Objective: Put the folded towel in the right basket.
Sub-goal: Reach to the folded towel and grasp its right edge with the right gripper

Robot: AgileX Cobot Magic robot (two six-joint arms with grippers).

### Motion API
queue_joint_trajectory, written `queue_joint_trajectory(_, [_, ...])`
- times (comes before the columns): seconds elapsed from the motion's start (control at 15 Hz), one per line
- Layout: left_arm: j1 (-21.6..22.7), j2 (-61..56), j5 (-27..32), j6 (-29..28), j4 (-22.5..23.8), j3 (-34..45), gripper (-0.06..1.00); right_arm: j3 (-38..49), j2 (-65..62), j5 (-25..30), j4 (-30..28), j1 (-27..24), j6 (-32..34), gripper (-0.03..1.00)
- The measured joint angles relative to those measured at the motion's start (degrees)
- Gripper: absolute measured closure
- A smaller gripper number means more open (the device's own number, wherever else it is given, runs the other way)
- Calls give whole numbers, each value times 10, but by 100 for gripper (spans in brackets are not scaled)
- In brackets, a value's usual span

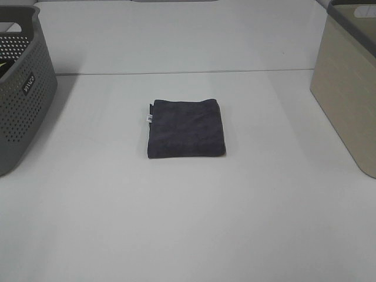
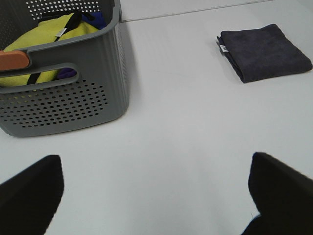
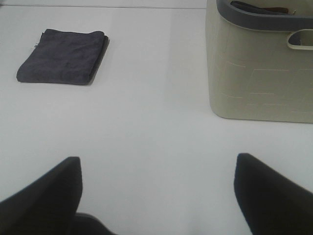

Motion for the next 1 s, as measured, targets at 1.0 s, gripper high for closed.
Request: queue_joint_trajectory(1.0, [0, 0, 0, 0, 0, 0, -3, 0, 1, -21, -1, 0, 0, 17])
